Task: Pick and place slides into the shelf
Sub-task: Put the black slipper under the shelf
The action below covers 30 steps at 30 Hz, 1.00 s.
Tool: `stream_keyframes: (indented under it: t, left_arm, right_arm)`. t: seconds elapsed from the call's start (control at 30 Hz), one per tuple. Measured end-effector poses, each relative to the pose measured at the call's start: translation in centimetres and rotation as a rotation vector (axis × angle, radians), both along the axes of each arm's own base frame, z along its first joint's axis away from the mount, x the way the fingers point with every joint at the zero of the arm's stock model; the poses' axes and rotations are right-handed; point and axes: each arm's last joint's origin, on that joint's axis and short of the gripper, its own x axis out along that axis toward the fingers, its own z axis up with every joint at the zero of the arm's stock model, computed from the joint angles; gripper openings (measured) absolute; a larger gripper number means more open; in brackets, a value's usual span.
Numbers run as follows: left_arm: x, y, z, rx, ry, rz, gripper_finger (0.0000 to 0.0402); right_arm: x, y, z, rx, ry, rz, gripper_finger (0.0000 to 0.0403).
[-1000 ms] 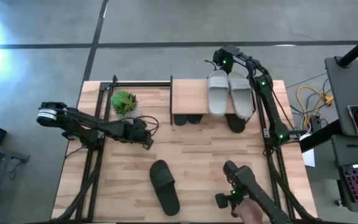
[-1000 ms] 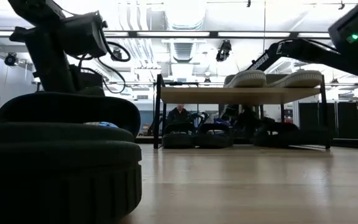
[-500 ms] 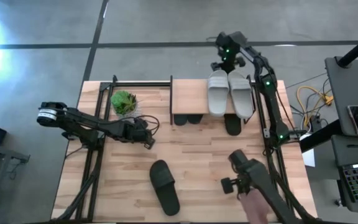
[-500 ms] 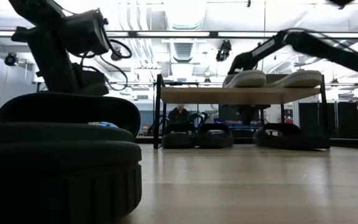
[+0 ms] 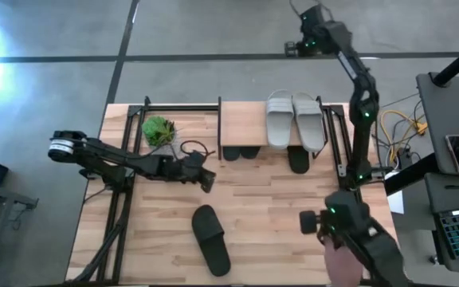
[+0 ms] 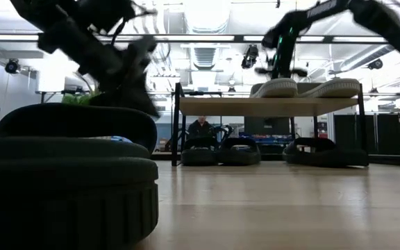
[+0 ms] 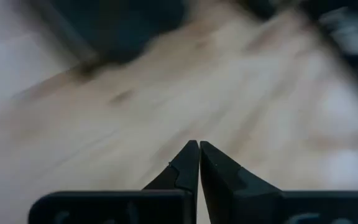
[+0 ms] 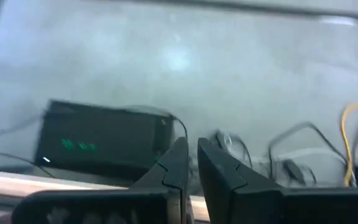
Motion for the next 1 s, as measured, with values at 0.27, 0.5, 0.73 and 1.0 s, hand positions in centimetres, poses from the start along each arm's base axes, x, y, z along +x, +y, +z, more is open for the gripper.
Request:
stream_keyframes:
  t: [0.27,0.5,0.73,1.0]
  left_arm:
    - [3.8,1.5,1.1,-0.038,-0.165,-0.040,0.0000]
    - [6.5,0.9,-1.5,-0.163,-0.073,-0.192,0.0000]
    - [2.9,0.4,3.8,-0.134,-0.048,-0.142,0.0000]
    - [-5.0,-3.9,6.0,-0.186,0.171,-0.214,0.0000]
  right_arm:
    - [-0.9,6.6,5.7,-0.029,-0.019,0.072,0.0028]
    - [-0.8,12.2,6.9,0.052,0.044,0.192,0.0028]
    - [0.4,19.6,6.2,0.153,0.058,0.353,0.0028]
    - [-0.1,30.4,5.7,0.329,-0.138,0.470,0.0028]
